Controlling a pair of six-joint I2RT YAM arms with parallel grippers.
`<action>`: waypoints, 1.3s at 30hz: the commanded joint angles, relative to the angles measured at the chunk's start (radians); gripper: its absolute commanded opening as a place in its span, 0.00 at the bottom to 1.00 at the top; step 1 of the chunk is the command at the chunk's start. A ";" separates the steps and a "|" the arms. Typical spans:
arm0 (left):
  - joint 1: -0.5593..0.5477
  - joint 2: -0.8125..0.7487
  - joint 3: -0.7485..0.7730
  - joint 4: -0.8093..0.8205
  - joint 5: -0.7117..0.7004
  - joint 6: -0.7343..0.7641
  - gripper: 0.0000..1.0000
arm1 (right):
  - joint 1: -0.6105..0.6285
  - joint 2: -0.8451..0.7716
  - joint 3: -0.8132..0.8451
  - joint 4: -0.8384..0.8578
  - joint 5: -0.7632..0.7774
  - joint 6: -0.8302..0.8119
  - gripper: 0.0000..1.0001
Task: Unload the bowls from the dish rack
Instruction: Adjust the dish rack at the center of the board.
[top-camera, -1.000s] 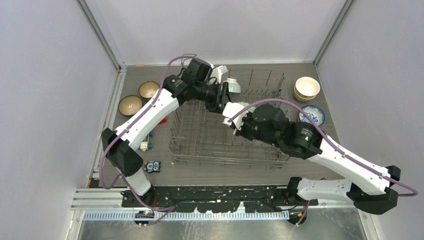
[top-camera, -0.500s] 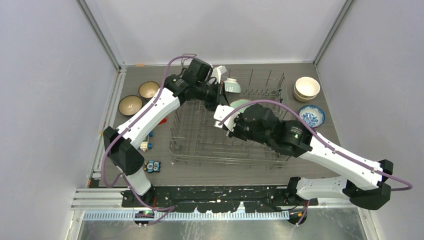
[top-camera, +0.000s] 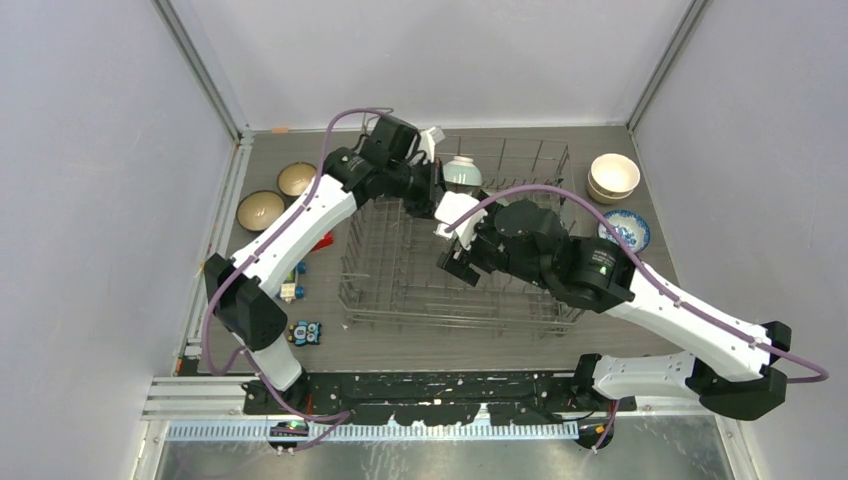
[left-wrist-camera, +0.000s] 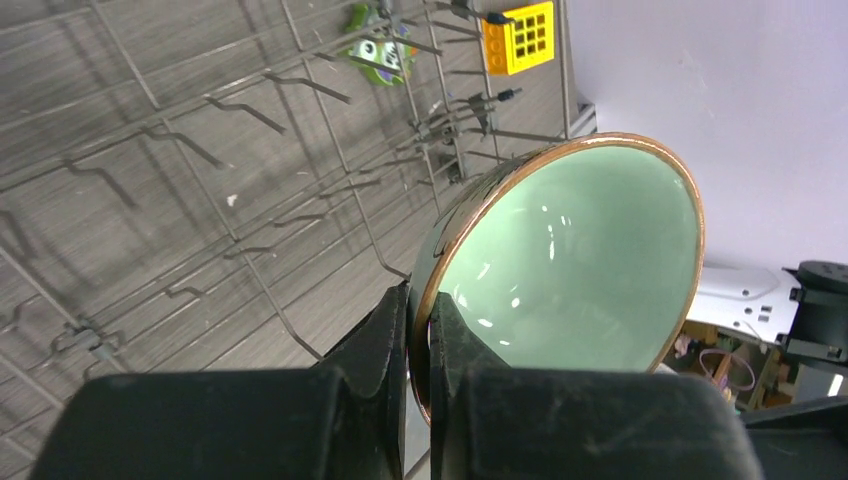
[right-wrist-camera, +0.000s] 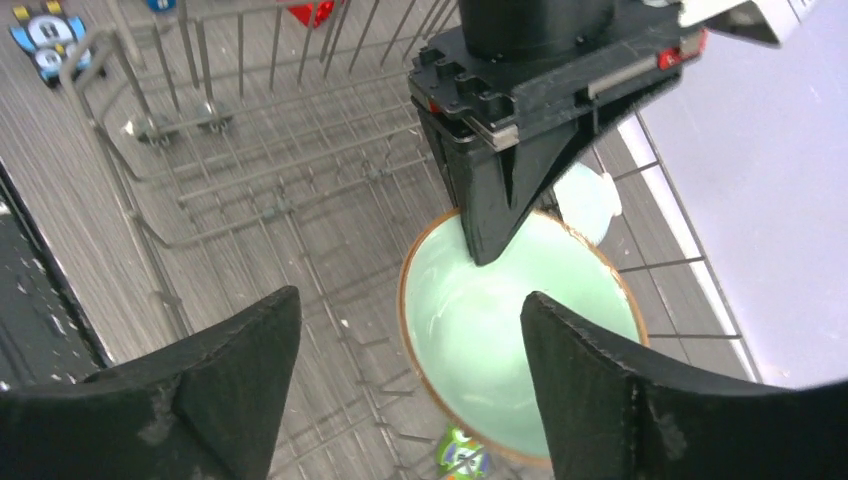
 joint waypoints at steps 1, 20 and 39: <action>0.036 -0.092 0.016 0.070 -0.029 -0.039 0.00 | 0.001 -0.048 0.055 0.114 0.040 0.121 0.91; 0.075 -0.494 -0.194 -0.024 -0.575 0.233 0.00 | -0.250 0.176 0.550 -0.239 0.022 0.819 0.95; 0.029 -0.526 -0.192 -0.056 -0.582 0.215 0.00 | -0.179 0.287 0.457 -0.128 -0.029 0.847 0.75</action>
